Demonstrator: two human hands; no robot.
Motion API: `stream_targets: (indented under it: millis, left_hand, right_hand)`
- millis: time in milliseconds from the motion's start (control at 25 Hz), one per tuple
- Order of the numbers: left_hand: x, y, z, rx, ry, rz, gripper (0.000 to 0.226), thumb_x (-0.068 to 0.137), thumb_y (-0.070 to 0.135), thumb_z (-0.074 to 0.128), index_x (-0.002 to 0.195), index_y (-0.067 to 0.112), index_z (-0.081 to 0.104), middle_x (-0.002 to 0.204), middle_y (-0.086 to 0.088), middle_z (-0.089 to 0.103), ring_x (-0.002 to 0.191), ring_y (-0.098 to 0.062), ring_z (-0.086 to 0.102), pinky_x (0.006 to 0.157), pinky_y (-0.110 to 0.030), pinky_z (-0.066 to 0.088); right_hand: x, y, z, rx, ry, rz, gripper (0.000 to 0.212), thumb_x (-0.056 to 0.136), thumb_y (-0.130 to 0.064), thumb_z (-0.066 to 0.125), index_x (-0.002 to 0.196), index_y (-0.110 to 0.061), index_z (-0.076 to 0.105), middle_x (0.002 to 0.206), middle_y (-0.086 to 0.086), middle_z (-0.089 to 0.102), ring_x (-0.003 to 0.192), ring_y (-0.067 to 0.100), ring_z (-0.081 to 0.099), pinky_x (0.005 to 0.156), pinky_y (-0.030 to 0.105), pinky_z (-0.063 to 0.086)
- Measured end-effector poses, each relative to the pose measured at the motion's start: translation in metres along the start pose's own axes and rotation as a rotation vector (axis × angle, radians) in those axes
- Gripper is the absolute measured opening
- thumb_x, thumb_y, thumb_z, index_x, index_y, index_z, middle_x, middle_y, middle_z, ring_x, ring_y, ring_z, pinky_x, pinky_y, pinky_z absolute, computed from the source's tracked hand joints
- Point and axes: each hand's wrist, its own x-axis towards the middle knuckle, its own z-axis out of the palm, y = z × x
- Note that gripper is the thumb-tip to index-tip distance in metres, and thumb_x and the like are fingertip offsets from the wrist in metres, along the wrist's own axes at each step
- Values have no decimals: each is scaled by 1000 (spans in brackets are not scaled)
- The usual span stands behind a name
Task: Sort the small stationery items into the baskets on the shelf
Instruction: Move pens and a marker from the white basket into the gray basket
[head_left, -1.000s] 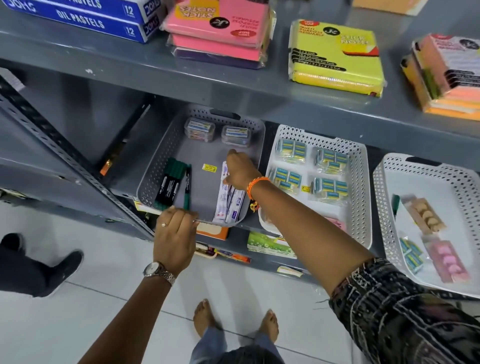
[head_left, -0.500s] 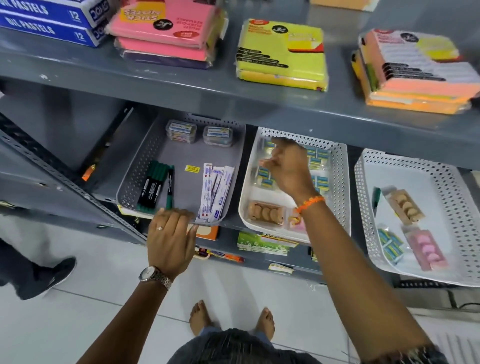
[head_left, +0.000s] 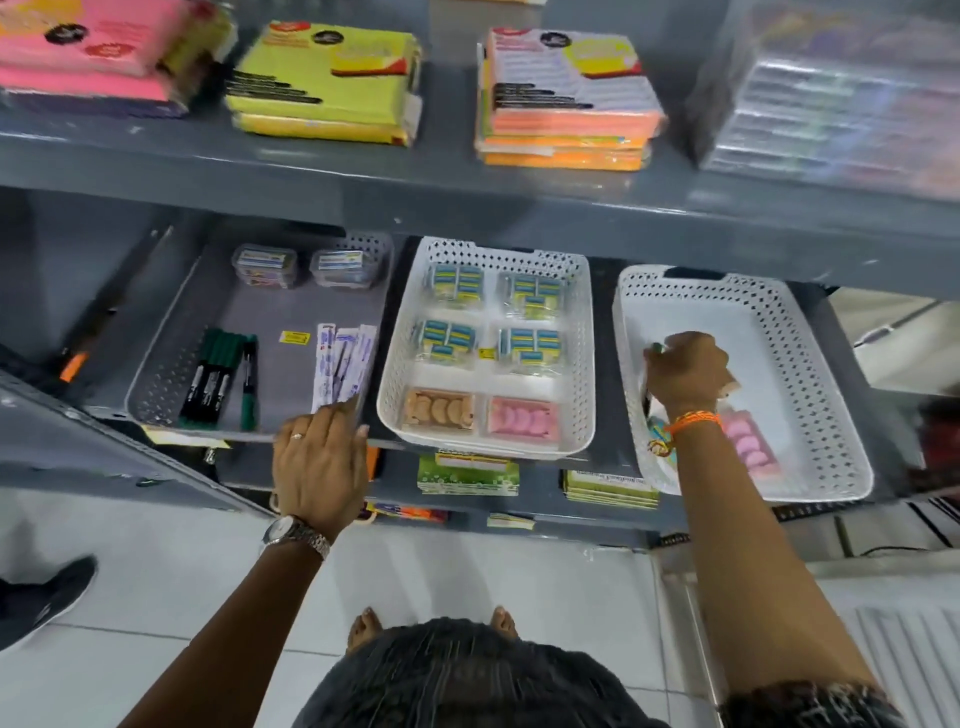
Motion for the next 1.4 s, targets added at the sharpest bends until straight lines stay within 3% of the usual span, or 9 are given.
stream_targets:
  millis: [120, 240, 320, 560, 680, 840, 1000, 1200, 1400]
  left_hand:
    - [-1, 3, 7, -4, 39, -41, 42, 95, 21, 44, 132, 10, 60, 107, -16, 69, 87, -39, 56, 79, -45, 36]
    - [-1, 4, 9, -3, 93, -45, 37, 90, 8, 48, 122, 8, 64, 94, -17, 70, 78, -38, 56, 75, -44, 36]
    - [-1, 5, 10, 3, 103, -55, 35, 90, 7, 47, 120, 8, 65, 90, -16, 69, 76, -37, 55, 74, -44, 35]
    - [-1, 8, 9, 8, 115, -97, 30, 90, 9, 43, 106, 7, 69, 83, -15, 68, 74, -37, 55, 75, -45, 37]
    - [-1, 8, 10, 16, 117, -101, 34, 90, 7, 45, 116, 8, 68, 84, -15, 69, 74, -37, 55, 76, -45, 37]
    - [-2, 8, 12, 5, 125, -111, 36, 91, 12, 41, 113, 7, 69, 84, -15, 69, 74, -37, 54, 77, -45, 36]
    - [-2, 7, 14, 8, 118, -109, 37, 92, 13, 41, 115, 8, 69, 84, -14, 69, 75, -36, 54, 77, -45, 36]
    - [0, 6, 12, -6, 34, -49, 36, 94, 16, 44, 122, 13, 66, 87, -9, 70, 75, -32, 55, 74, -42, 36]
    - [3, -28, -19, -21, 29, 62, 39, 91, 38, 59, 122, 16, 67, 99, -4, 71, 89, -29, 60, 82, -41, 39]
  right_hand:
    - [0, 15, 7, -120, -66, 47, 34, 82, -23, 73, 103, 4, 68, 106, 23, 71, 99, 38, 67, 73, 31, 43]
    - [-2, 23, 11, -104, -141, 99, 23, 77, -16, 71, 87, 5, 68, 83, 16, 67, 75, 32, 61, 65, 30, 43]
    - [0, 27, 13, -95, -163, 115, 18, 73, -14, 68, 81, 2, 69, 78, 14, 70, 70, 31, 62, 63, 28, 45]
    - [13, 29, 5, 135, -172, 150, 19, 72, -18, 73, 87, -7, 77, 84, 11, 75, 82, 29, 70, 72, 27, 52]
    - [17, 26, -10, 399, -130, 164, 15, 71, -13, 81, 85, -10, 77, 87, 11, 75, 78, 23, 68, 83, 36, 59]
    - [10, 28, -25, 623, -184, 187, 14, 71, -8, 83, 74, -17, 72, 82, 10, 74, 75, 21, 68, 81, 45, 61]
    - [-2, 22, -36, 729, -225, 165, 16, 75, -3, 80, 88, -7, 73, 89, 15, 75, 81, 24, 70, 81, 41, 60]
    - [-17, -4, -35, 824, -301, 100, 19, 77, 2, 77, 82, -14, 68, 82, 13, 70, 81, 25, 68, 79, 42, 58]
    - [-40, -69, -11, 914, -499, -105, 58, 79, 11, 72, 122, -21, 49, 86, 15, 61, 79, 20, 66, 65, 34, 62]
